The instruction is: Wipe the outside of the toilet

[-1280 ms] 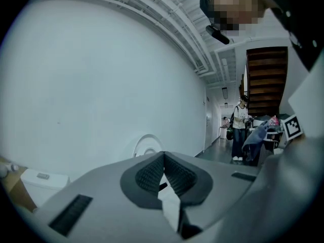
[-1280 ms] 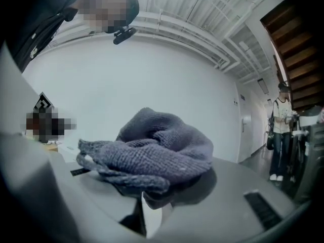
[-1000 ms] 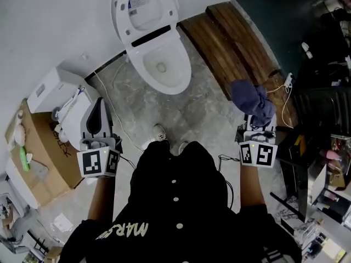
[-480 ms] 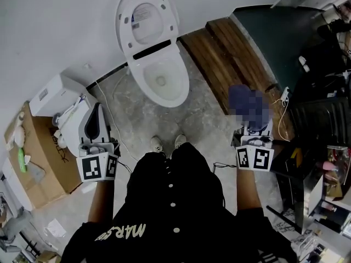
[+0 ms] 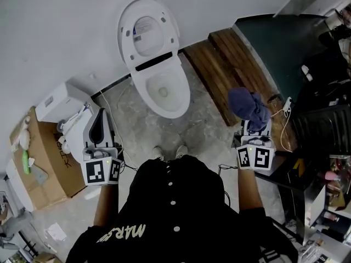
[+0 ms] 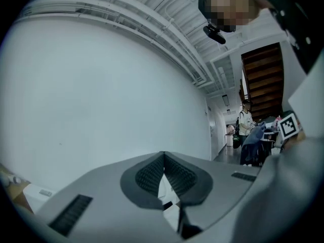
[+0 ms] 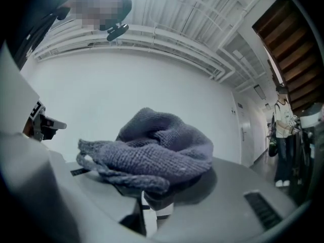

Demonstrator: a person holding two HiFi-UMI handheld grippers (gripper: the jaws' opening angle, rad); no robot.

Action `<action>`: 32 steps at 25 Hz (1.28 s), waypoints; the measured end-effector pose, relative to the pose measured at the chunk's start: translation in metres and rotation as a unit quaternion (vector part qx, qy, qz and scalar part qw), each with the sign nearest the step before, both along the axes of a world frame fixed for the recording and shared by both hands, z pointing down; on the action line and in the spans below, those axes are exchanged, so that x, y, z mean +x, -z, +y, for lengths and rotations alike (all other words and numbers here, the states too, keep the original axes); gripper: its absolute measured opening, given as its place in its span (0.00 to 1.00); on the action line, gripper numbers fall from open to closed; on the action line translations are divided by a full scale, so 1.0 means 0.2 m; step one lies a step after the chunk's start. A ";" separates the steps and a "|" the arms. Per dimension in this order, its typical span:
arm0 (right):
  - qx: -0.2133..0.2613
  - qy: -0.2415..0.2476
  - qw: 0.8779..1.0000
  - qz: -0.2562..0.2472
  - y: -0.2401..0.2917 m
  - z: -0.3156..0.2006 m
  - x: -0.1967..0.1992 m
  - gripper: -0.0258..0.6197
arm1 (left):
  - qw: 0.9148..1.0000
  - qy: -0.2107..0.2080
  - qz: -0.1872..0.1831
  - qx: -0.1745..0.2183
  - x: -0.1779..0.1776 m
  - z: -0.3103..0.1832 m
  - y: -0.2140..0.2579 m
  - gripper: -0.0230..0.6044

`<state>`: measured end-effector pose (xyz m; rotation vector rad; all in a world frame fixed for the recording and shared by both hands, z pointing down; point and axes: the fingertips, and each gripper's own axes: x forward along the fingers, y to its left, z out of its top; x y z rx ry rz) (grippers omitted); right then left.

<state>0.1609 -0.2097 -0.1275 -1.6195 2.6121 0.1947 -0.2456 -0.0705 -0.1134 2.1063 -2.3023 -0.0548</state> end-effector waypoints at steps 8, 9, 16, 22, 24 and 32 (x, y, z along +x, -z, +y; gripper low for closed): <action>0.011 0.027 0.999 0.014 -0.01 -0.05 -0.07 0.21 | 0.999 0.035 -0.011 0.006 -0.05 0.02 0.02 0.05; 0.011 0.028 0.999 0.014 -0.02 -0.06 -0.06 0.21 | 0.999 0.039 -0.012 0.006 -0.05 0.02 0.02 0.05; 0.009 0.038 0.999 0.022 -0.03 -0.09 -0.08 0.21 | 0.999 0.047 -0.018 -0.005 -0.04 0.01 0.00 0.05; 0.016 0.069 0.997 0.033 -0.02 -0.07 -0.16 0.20 | 0.999 0.041 -0.014 -0.011 -0.02 0.00 0.01 0.05; 0.017 0.078 0.996 0.036 -0.02 -0.05 -0.18 0.20 | 0.999 0.039 -0.015 0.006 -0.02 0.00 0.04 0.05; 0.008 0.083 0.996 0.034 -0.05 -0.02 -0.19 0.20 | 0.999 0.038 -0.020 0.012 -0.01 0.03 0.07 0.05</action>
